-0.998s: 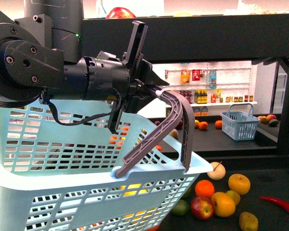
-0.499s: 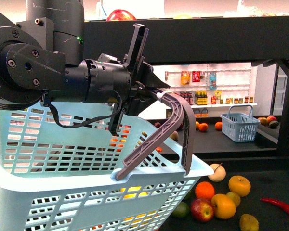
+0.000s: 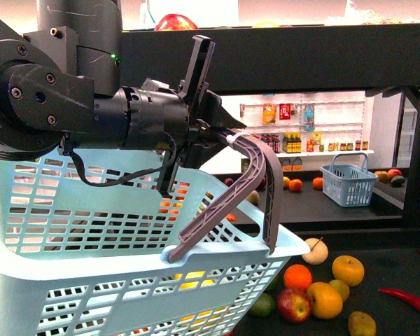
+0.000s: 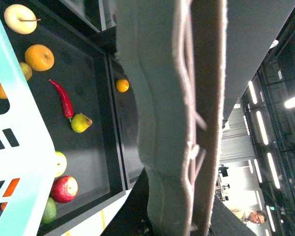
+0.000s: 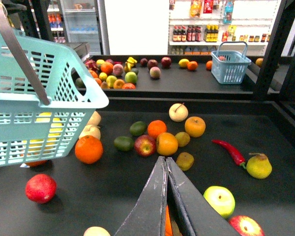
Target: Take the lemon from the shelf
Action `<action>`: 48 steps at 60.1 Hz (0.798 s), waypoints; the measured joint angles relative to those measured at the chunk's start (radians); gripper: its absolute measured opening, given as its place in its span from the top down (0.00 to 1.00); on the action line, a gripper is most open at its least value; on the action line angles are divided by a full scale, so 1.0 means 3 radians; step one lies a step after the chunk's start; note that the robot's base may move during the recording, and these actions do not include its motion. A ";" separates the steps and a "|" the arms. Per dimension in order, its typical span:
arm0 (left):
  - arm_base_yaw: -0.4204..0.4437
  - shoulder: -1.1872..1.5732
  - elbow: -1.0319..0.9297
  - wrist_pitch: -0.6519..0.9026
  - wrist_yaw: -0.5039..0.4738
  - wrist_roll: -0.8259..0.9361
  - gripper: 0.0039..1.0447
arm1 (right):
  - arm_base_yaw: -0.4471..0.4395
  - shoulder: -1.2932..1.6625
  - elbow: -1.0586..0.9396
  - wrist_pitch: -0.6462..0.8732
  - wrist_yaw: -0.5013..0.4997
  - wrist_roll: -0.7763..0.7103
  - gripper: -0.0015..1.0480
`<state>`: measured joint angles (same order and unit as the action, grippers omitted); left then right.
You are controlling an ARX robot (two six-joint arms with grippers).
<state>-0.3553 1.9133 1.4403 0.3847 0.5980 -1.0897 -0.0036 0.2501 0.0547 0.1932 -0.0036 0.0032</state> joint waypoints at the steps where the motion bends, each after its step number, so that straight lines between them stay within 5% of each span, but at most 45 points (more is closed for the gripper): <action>1: 0.0000 0.0000 0.0000 0.0000 0.0000 0.0000 0.92 | 0.0000 -0.0008 -0.0005 -0.0005 0.0000 -0.0001 0.97; 17: 0.0000 0.0000 0.0000 0.0000 0.0000 0.0000 0.92 | 0.0000 -0.0230 -0.0134 -0.0071 0.0001 0.0000 0.97; 25: 0.0000 0.0000 0.0000 0.0000 0.0001 0.0001 0.92 | 0.0001 -0.0698 -0.0132 -0.0613 0.0004 -0.0001 0.97; 48: 0.0000 0.0009 0.0000 0.0000 -0.0001 0.0001 0.92 | 0.0003 -0.0815 -0.0132 -0.0640 0.0010 -0.0004 0.94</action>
<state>-0.3553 1.9160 1.4403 0.3847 0.5976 -1.0893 -0.0029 0.0055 0.0151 0.0013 -0.0006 0.0021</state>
